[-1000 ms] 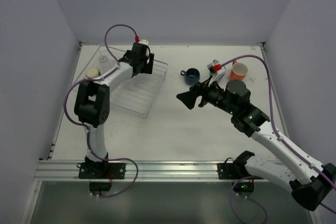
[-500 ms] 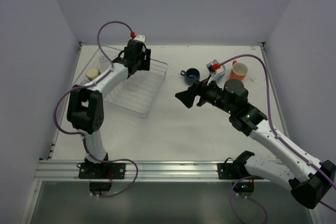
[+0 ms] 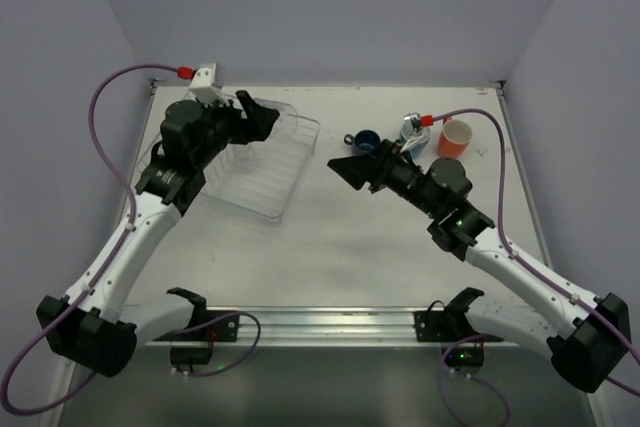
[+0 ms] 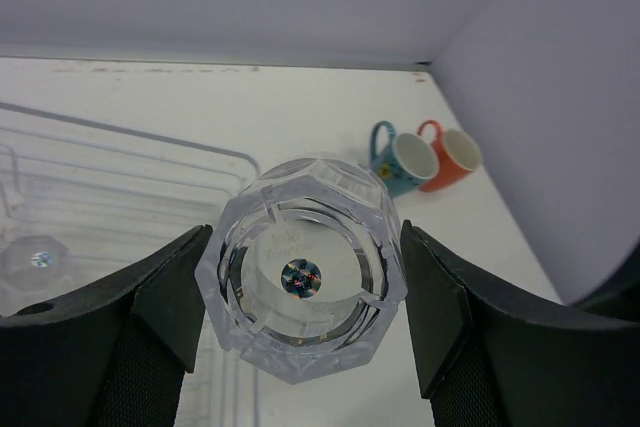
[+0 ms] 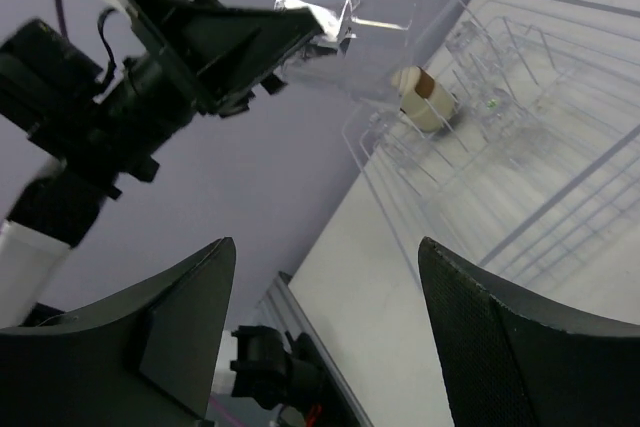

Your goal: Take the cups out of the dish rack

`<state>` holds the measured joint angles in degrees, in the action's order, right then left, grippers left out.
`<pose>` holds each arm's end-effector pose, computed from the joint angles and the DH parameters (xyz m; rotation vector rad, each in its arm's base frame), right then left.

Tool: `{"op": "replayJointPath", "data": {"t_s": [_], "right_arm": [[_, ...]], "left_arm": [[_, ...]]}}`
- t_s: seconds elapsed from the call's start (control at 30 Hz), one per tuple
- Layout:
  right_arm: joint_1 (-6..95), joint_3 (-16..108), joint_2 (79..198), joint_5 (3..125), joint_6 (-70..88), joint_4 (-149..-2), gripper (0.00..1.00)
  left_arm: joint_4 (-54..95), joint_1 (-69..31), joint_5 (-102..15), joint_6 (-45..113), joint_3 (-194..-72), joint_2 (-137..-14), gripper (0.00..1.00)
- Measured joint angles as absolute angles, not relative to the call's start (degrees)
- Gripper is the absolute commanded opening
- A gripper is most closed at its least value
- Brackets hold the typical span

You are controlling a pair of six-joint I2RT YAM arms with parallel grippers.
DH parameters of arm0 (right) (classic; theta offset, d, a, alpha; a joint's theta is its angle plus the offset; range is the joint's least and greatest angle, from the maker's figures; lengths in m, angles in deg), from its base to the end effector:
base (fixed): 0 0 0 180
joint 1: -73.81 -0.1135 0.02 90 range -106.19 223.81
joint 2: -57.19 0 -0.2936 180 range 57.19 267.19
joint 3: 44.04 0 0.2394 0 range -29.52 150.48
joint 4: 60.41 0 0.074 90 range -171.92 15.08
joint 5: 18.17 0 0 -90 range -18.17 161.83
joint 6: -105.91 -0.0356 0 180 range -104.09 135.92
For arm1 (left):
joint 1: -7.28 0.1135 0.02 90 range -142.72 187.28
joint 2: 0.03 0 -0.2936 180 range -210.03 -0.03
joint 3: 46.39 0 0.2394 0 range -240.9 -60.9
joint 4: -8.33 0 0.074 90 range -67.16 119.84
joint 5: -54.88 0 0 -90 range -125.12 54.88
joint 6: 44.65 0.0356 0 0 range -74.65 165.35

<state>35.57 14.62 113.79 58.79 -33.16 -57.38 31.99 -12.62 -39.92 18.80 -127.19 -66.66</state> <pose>0.1567 0.1337 0.3769 -0.0491 1.6500 1.3714 0.2281 -0.0857 0.4236 -0.0402 1.7825 -0.6636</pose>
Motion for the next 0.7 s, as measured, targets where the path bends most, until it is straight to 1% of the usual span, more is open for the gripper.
{"op": "replayJointPath", "data": {"t_s": [0.07,0.2,0.37,0.5,0.57,0.6,0.7], "right_arm": [[35.6,14.0,114.0,58.4,-35.4,-53.8,0.74],[35.6,12.7,115.0,55.9,-38.8,-47.5,0.74],[35.0,12.1,117.0,53.9,-41.6,-42.7,0.74],[34.3,11.8,118.3,51.3,-43.0,-39.2,0.71],[34.1,11.8,118.9,50.2,-43.3,-37.6,0.66],[34.1,11.8,119.3,49.5,-43.6,-36.7,0.6],[34.0,11.8,120.9,47.2,-45.0,-33.5,0.45]], "left_arm": [[29.0,-12.6,-44.5,15.2,-122.9,-61.6,0.49],[21.8,-12.6,-53.4,6.8,-114.3,-54.2,0.49],[13.0,-12.6,-62.0,-3.0,-107.3,-51.5,0.49],[6.7,-12.6,-66.8,-9.3,-104.0,-51.5,0.49],[5.2,-12.6,-68.2,-11.0,-103.4,-51.5,0.49],[4.4,-12.6,-68.9,-11.7,-103.3,-51.5,0.49],[2.1,-12.6,-70.4,-13.2,-103.3,-51.6,0.49]]}}
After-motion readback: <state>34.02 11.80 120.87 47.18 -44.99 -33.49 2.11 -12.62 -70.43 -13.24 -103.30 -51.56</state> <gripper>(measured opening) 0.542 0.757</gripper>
